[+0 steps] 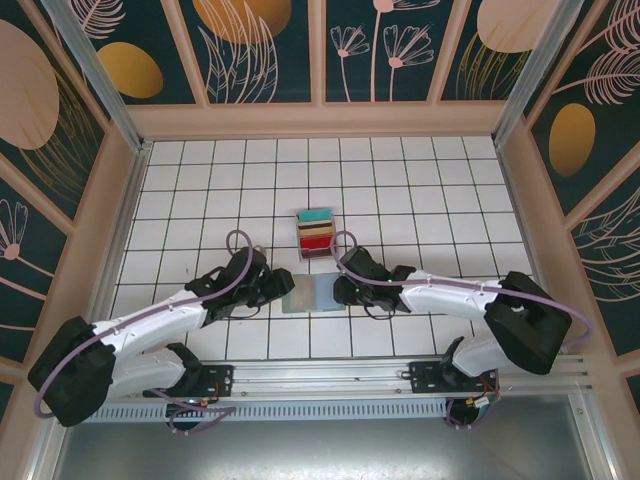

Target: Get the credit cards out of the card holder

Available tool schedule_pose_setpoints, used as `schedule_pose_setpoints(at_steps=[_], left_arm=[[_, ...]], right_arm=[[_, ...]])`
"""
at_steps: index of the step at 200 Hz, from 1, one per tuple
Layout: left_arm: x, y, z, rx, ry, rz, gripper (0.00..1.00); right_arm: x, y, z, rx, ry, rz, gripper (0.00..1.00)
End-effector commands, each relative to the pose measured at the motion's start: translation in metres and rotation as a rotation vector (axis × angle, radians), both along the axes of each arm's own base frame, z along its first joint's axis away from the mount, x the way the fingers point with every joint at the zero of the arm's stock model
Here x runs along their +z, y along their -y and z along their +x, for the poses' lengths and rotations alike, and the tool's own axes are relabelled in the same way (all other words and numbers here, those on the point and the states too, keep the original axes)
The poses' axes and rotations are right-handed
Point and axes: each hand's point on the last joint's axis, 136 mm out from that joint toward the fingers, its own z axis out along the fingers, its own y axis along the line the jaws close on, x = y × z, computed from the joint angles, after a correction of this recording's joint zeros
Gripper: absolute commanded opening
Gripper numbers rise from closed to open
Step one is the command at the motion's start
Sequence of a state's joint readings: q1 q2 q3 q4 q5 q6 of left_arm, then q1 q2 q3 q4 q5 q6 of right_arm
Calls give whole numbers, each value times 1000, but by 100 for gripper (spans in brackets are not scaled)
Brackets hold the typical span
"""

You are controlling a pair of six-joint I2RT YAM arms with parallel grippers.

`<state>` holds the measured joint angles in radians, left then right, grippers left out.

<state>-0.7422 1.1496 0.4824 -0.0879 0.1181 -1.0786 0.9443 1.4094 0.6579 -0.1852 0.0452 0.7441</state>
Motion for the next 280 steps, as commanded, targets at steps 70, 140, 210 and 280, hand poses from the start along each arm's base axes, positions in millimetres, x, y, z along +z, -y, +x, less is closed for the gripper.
schedule_pose_setpoints(at_steps=[70, 140, 210, 280], left_arm=[[-16, 23, 2, -103, -27, 12, 38], [-31, 23, -3, -121, -72, 43, 38], [-30, 42, -6, -198, -68, -10, 38], [-17, 56, -1, -232, -35, -48, 43]], right_arm=[[-18, -10, 2, -6, -40, -20, 35], [-21, -10, -1, -4, -55, -21, 34], [-22, -11, -1, -5, -58, -19, 34], [-22, -10, 0, -5, -57, -24, 34]])
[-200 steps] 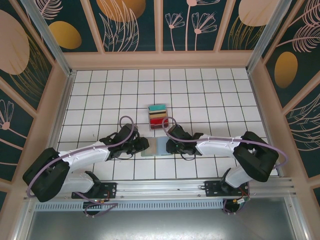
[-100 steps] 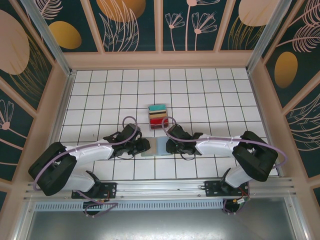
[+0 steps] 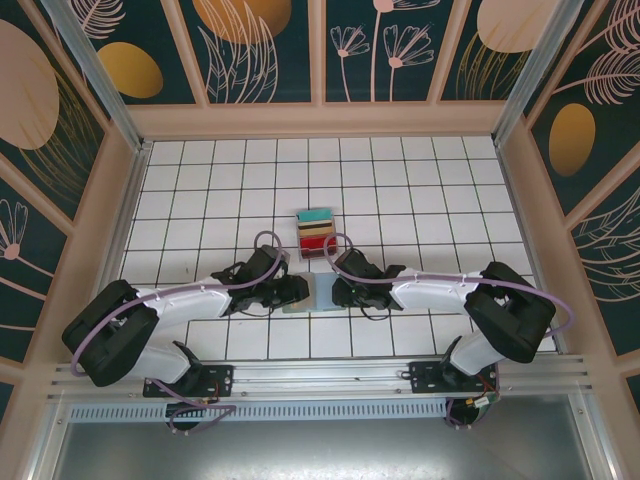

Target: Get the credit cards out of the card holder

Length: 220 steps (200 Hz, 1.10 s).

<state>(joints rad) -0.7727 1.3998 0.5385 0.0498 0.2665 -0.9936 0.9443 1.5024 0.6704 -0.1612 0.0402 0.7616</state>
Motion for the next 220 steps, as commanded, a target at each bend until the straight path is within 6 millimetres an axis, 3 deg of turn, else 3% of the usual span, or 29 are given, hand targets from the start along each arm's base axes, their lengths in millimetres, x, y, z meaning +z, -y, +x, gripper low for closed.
schedule_pose_setpoints(at_steps=[1, 62, 84, 157, 191, 220], left_arm=[[11, 14, 5, -40, 31, -35, 43], [18, 16, 8, -40, 49, -47, 44], [18, 26, 8, -64, 36, -79, 43], [48, 63, 20, -143, 72, -170, 41], [66, 56, 24, -115, 117, -152, 41], [60, 39, 25, -77, 128, -73, 36]], right_arm=[[0, -8, 0, 7, -14, 13, 34], [0, -9, 0, 11, -12, 9, 34], [1, -10, 1, 14, -9, 10, 34], [6, -4, 5, -17, 4, 26, 36], [16, 3, 12, -48, 20, 39, 36], [34, 6, 23, -73, 43, 88, 36]])
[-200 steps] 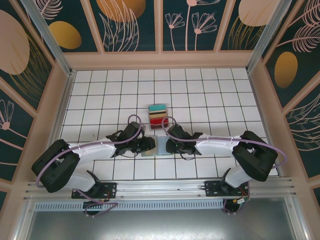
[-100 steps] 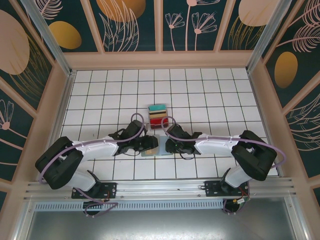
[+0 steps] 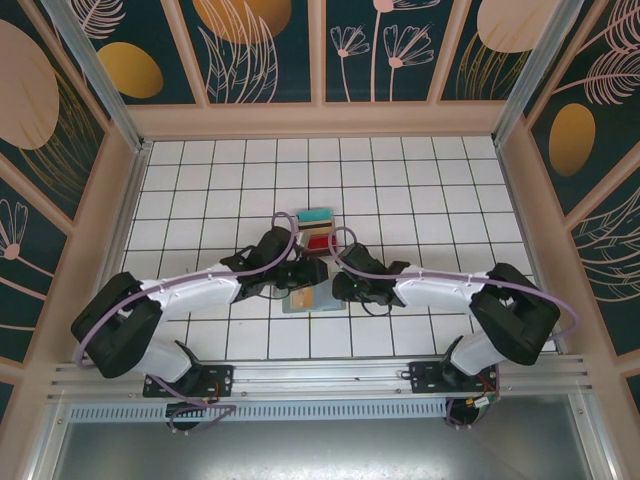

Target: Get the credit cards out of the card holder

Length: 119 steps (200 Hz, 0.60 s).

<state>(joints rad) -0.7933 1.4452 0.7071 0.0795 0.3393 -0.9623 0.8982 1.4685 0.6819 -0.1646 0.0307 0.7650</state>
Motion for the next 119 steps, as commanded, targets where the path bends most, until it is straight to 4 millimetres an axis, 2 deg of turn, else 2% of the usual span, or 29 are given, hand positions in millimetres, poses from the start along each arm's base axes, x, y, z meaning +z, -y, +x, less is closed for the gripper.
schedule_pose_setpoints(at_steps=[1, 17, 40, 64, 87, 119], left_arm=[[4, -12, 2, 22, 38, 66, 35], [-3, -27, 2, 49, 38, 117, 32], [-16, -53, 5, 100, 22, 170, 24], [-29, -77, 4, 136, -1, 192, 17], [-40, -83, -2, 132, -12, 203, 8], [-48, -79, -9, 120, -33, 156, 5]], right_arm=[[20, 3, 9, -30, 26, 50, 36], [33, 0, 16, -35, 55, 79, 36], [51, -20, 17, 13, 52, 160, 34], [61, -43, 17, 66, 29, 242, 29], [59, -64, 13, 106, -27, 306, 22], [46, -80, 7, 121, -115, 339, 14]])
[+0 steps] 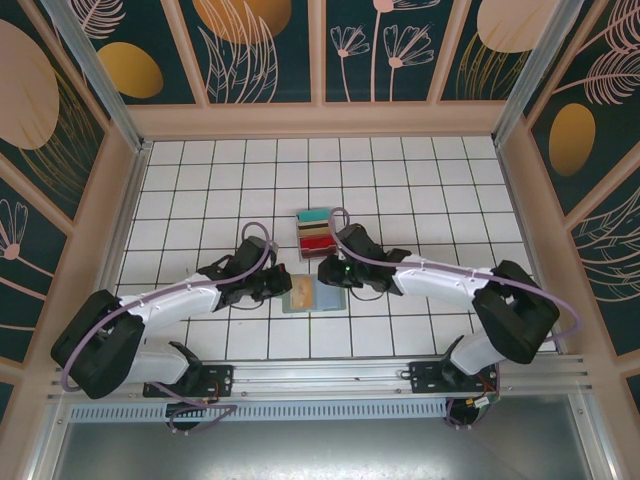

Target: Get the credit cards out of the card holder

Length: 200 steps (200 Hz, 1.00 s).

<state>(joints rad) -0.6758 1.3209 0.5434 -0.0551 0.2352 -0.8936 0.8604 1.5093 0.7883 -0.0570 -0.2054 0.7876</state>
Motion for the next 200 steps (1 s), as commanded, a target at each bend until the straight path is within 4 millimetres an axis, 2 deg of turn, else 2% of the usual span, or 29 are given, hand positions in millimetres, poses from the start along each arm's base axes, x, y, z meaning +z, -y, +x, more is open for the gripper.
schedule_pose_setpoints(at_steps=[1, 70, 143, 200], left_arm=[[-1, 4, -4, -17, 1, -40, 5], [-14, 6, -8, -20, -28, -58, 5], [-34, -3, -18, -2, -84, -19, 2], [-38, -4, -20, 3, -101, -14, 2]], right_arm=[[3, -23, -6, 46, -66, 76, 14], [-22, -33, -16, 66, -191, 61, 14], [-41, -28, -23, 57, -256, 9, 15], [-52, -19, -28, 44, -288, -38, 16]])
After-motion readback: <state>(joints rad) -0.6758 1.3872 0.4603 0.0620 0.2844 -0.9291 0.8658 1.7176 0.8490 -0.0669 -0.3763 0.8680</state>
